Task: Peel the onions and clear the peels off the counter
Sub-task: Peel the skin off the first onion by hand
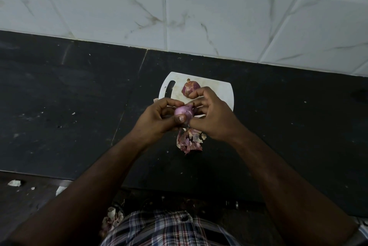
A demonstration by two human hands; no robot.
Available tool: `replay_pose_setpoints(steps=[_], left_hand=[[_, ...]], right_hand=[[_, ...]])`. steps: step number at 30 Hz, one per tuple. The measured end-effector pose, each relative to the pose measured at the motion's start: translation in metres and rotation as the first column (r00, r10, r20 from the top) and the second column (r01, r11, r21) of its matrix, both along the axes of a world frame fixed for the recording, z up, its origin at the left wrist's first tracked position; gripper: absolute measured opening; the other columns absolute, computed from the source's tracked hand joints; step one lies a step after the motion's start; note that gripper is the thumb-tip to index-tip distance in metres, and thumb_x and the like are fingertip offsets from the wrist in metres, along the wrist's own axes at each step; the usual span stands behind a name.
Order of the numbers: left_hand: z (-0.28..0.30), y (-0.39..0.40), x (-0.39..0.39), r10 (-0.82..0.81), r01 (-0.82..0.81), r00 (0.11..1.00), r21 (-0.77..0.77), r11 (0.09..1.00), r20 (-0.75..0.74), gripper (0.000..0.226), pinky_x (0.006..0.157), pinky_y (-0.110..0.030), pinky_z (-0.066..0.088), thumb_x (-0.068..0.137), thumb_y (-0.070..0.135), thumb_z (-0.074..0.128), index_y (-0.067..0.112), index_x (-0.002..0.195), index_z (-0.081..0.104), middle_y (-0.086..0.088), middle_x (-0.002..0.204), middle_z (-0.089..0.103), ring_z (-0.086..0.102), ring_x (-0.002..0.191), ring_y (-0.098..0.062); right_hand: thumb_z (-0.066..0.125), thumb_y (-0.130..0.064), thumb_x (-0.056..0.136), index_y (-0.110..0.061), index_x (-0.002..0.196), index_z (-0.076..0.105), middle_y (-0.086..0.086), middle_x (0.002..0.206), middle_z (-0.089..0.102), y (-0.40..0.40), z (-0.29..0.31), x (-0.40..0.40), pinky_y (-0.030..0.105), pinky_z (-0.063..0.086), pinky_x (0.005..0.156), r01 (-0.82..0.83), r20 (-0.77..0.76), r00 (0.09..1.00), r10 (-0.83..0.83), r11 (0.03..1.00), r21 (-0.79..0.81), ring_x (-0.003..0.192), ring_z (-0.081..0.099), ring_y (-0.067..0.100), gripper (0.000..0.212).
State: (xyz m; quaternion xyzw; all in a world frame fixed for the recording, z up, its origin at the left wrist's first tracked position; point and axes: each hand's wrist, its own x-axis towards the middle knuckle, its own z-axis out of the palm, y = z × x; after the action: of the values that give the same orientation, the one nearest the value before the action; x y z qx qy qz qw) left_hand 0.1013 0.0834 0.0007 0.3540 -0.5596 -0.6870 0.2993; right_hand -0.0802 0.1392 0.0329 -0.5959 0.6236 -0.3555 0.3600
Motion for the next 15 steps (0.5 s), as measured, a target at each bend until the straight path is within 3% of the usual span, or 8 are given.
replay_pose_setpoints(steps=[5, 9, 11, 15], left_hand=[[-0.004, 0.0, 0.0, -0.008, 0.008, 1.0, -0.063, 0.998, 0.006, 0.042, 0.077, -0.035, 0.06, 0.076, 0.017, 0.078, 0.009, 0.115, 0.064, -0.017, 0.111, 0.073, 0.073, 0.091, -0.027], [-0.002, 0.003, 0.001, -0.02, 0.019, 1.0, -0.051, 0.999, -0.019, 0.037, 0.068, -0.024, 0.057, 0.08, 0.013, 0.074, 0.007, 0.115, 0.065, -0.01, 0.102, 0.075, 0.072, 0.083, -0.017], [-0.003, 0.005, 0.001, -0.037, 0.036, 0.998, -0.014, 0.999, -0.054, 0.031, 0.068, -0.026, 0.058, 0.083, 0.01, 0.073, 0.01, 0.113, 0.066, -0.006, 0.097, 0.077, 0.072, 0.079, -0.015], [-0.008, 0.005, 0.003, -0.017, 0.022, 0.996, 0.063, 0.998, -0.084, 0.032, 0.078, -0.033, 0.058, 0.088, 0.014, 0.071, 0.011, 0.119, 0.065, -0.015, 0.11, 0.074, 0.069, 0.093, -0.025]], right_hand=[[0.078, -0.015, 0.074, -0.029, 0.115, 0.047, -0.005, 0.103, 0.066, 0.004, -0.004, 0.007, 0.032, 0.06, 0.076, 0.03, -0.053, 0.998, -0.032, 0.998, -0.05, 0.092, 0.069, 0.011, 0.053], [0.074, -0.009, 0.079, -0.028, 0.112, 0.05, -0.006, 0.097, 0.067, 0.003, -0.007, 0.006, 0.026, 0.057, 0.071, 0.06, -0.06, 0.996, -0.064, 0.996, -0.07, 0.086, 0.068, 0.008, 0.044], [0.065, -0.002, 0.082, -0.029, 0.11, 0.051, -0.006, 0.09, 0.069, 0.002, -0.007, 0.001, 0.03, 0.058, 0.068, 0.094, -0.03, 0.995, -0.096, 0.993, -0.075, 0.078, 0.07, 0.011, 0.042], [0.063, -0.002, 0.087, -0.026, 0.106, 0.062, -0.004, 0.1, 0.069, -0.002, -0.007, -0.01, 0.041, 0.061, 0.082, 0.045, 0.035, 0.998, -0.046, 0.999, 0.03, 0.091, 0.071, 0.014, 0.031]])
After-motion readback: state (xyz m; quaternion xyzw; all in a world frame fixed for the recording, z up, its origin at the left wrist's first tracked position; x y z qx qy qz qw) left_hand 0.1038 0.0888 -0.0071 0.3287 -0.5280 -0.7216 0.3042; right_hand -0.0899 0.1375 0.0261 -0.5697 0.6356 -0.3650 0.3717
